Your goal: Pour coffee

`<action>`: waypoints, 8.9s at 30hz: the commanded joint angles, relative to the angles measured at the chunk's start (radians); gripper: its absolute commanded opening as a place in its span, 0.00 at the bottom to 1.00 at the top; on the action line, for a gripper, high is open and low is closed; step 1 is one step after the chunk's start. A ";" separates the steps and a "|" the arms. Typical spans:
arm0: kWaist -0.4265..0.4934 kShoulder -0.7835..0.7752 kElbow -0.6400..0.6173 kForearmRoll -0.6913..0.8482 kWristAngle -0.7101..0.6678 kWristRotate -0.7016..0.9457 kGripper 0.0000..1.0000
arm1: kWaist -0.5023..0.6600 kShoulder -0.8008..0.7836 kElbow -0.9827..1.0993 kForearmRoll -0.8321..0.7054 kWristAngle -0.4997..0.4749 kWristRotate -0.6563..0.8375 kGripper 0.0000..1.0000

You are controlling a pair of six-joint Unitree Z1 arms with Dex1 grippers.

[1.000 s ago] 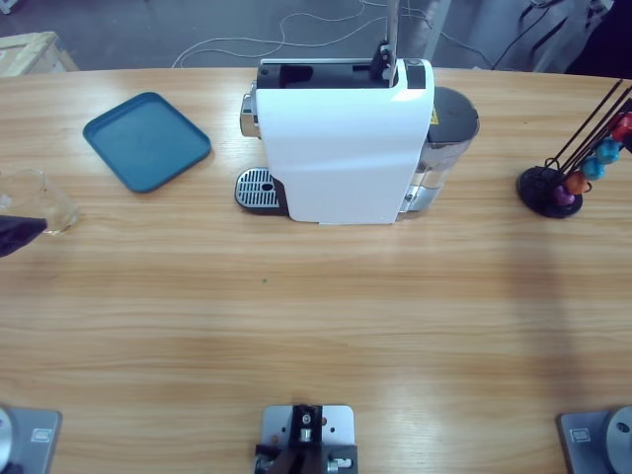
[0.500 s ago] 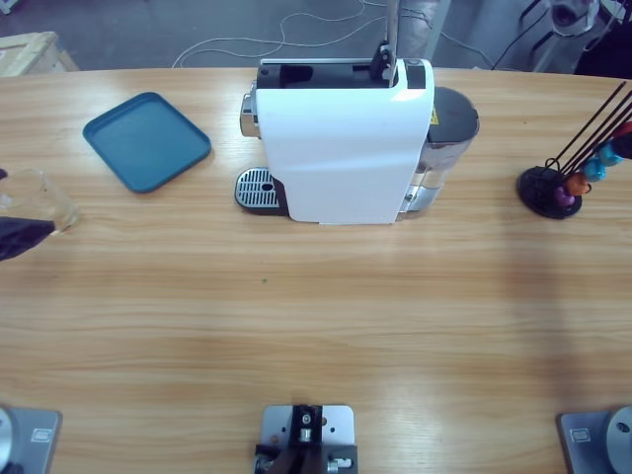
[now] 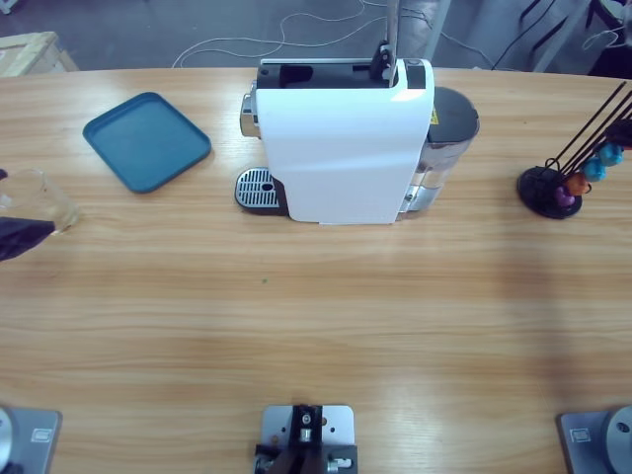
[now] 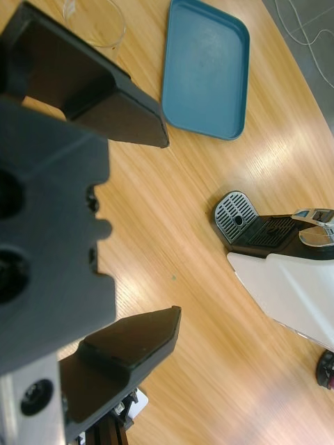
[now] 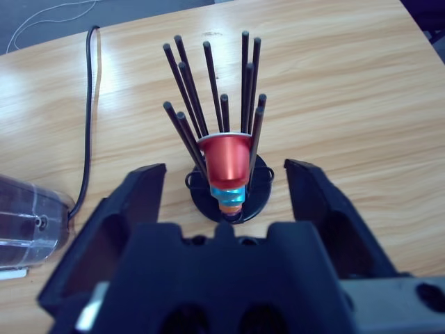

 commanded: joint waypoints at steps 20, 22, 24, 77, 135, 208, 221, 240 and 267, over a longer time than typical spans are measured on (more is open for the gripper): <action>-0.004 0.004 0.017 -0.005 -0.011 0.011 1.00 | 0.008 0.052 0.017 0.000 -0.003 -0.023 0.30; -0.004 0.005 0.017 -0.005 -0.011 0.011 1.00 | 0.006 0.052 0.020 0.000 -0.004 -0.026 0.30; -0.004 0.003 0.016 -0.005 -0.011 0.011 1.00 | 0.005 0.054 0.018 -0.001 -0.004 -0.026 0.30; -0.004 -0.017 0.055 -0.010 -0.014 0.006 1.00 | 0.059 -0.192 -0.192 0.272 -0.066 -0.016 0.00; -0.006 -0.006 0.010 -0.016 -0.020 0.015 0.99 | 0.610 0.653 -1.080 0.603 0.398 -0.876 0.00; -0.040 -0.054 -0.054 0.085 -0.054 0.064 0.99 | 0.634 0.374 -0.626 0.030 0.135 0.515 0.00; -0.043 -0.067 -0.079 0.155 -0.063 0.062 0.99 | 0.796 0.530 -0.633 -0.052 0.160 0.449 0.00; -0.043 -0.003 -0.095 0.133 -0.072 0.063 0.99 | 0.665 0.099 -0.448 0.177 -0.115 0.373 0.00; -0.043 -0.010 -0.073 0.140 -0.072 0.060 0.99 | 0.746 0.612 -0.778 0.147 0.108 0.347 0.00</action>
